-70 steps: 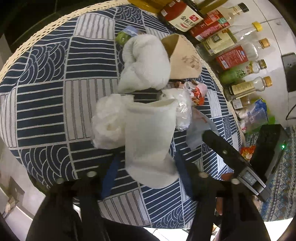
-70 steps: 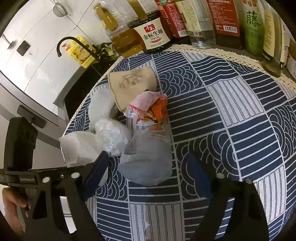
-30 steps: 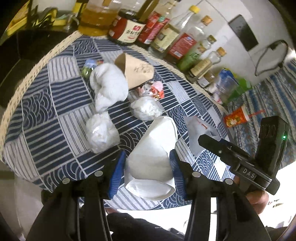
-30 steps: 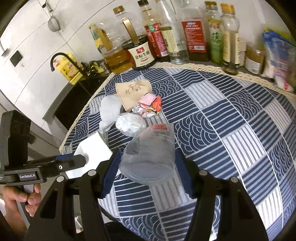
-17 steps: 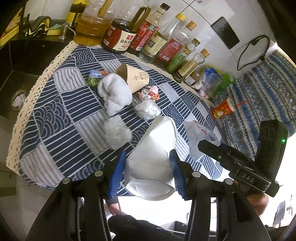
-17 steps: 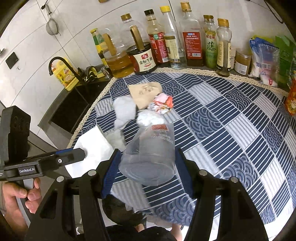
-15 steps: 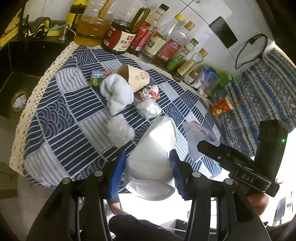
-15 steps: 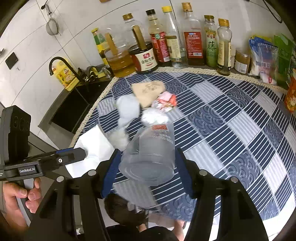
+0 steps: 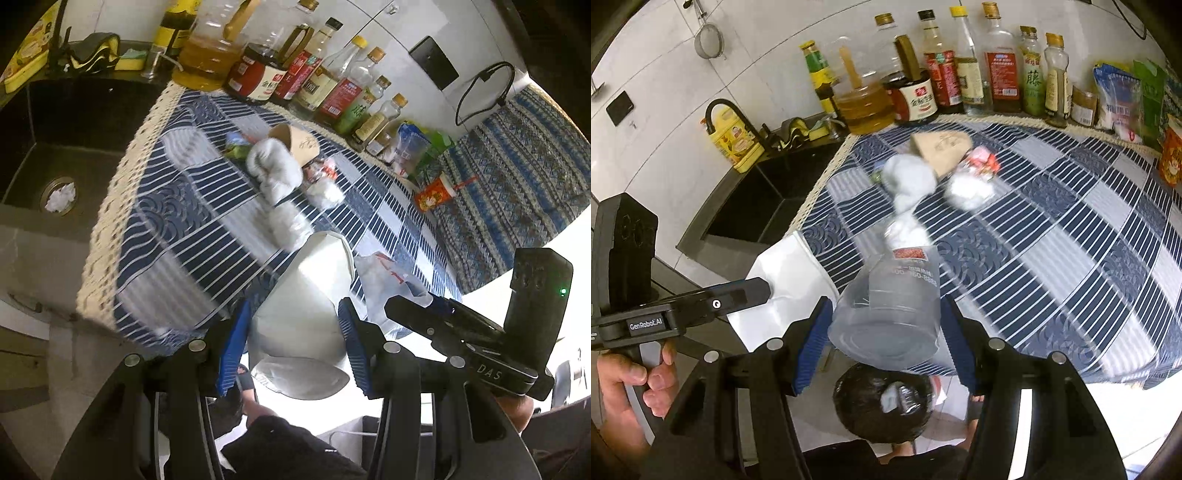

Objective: Collect trash
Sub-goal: 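Carry the napkin and plastic cup down over the black trash bin with both tools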

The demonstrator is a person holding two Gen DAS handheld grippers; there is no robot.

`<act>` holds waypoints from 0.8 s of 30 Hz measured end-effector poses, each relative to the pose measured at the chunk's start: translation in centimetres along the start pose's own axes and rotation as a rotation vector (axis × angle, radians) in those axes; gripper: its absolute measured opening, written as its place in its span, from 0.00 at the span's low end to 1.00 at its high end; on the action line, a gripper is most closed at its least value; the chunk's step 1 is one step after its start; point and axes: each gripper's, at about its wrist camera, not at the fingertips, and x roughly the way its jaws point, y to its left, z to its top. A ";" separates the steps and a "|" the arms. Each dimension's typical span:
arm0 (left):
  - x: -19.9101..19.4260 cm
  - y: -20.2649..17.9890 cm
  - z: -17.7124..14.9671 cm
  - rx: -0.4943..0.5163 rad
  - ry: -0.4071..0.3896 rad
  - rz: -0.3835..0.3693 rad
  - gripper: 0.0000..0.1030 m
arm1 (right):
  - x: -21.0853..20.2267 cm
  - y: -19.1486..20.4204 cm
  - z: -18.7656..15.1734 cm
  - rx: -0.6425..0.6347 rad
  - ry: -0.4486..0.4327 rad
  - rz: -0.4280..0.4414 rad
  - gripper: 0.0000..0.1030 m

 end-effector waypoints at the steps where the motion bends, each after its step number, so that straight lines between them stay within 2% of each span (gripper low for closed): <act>1: -0.2 0.5 -0.4 -0.001 0.005 -0.002 0.45 | 0.2 0.5 -0.5 0.003 0.003 -0.002 0.58; 11: -1.5 3.5 -3.8 -0.017 0.052 -0.010 0.45 | 1.5 4.2 -4.8 0.036 0.046 -0.009 0.58; 24: 0.3 7.0 -8.2 -0.091 0.138 0.028 0.45 | 4.7 4.8 -9.5 0.070 0.156 0.005 0.58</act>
